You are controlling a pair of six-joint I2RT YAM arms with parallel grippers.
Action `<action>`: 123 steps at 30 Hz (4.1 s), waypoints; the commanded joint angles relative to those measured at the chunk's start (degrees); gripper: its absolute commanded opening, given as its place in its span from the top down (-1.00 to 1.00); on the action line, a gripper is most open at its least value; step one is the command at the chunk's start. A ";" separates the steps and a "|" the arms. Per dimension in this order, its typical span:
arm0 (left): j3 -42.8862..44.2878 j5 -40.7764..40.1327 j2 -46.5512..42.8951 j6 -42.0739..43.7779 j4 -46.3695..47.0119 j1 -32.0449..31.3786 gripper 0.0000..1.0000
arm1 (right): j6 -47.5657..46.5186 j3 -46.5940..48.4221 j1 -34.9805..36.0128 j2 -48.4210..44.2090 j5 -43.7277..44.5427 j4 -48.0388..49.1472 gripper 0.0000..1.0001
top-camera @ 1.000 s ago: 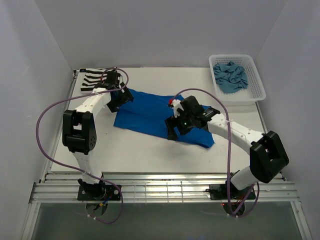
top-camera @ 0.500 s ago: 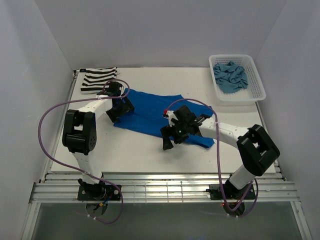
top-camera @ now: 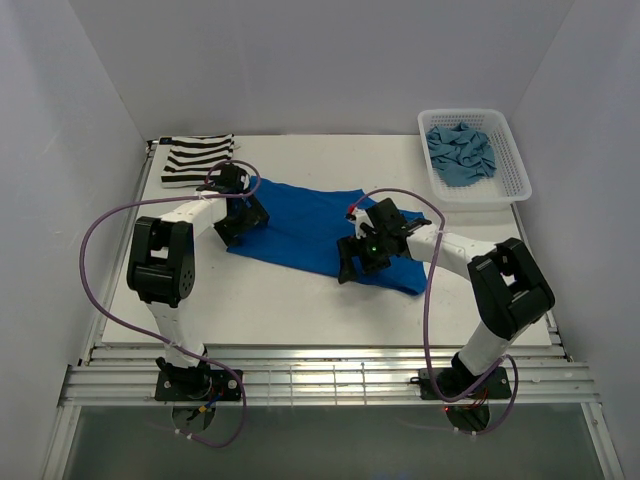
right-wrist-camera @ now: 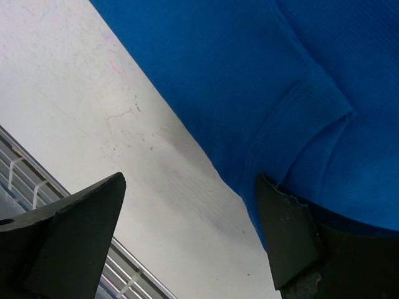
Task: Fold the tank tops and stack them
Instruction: Fold the tank top
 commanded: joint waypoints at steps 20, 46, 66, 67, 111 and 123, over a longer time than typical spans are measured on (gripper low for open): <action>-2.80 -3.24 0.00 -0.84 -0.94 0.92 -0.96 | -1.16 -2.30 -8.26 -14.45 6.89 -8.93 -0.80; -1.57 -3.06 -1.94 -0.22 -0.85 0.92 -0.96 | 4.30 -14.17 -15.21 -19.04 6.11 -8.68 -0.80; -1.31 -4.74 -1.32 -2.24 -2.43 0.92 -0.96 | 2.02 -12.24 -22.15 -11.40 4.28 -3.67 -0.80; -1.48 -4.74 -1.32 -2.51 -2.43 0.83 -0.96 | 2.02 -12.32 -22.50 -11.05 4.45 -3.14 -0.80; 35.42 -10.80 15.44 12.95 -7.44 5.40 -0.96 | -6.42 53.66 -9.94 21.02 16.14 -9.37 -0.80; 42.46 -5.00 26.97 14.37 -5.07 6.63 -0.45 | -5.10 68.18 -9.85 38.61 14.91 -7.45 -0.80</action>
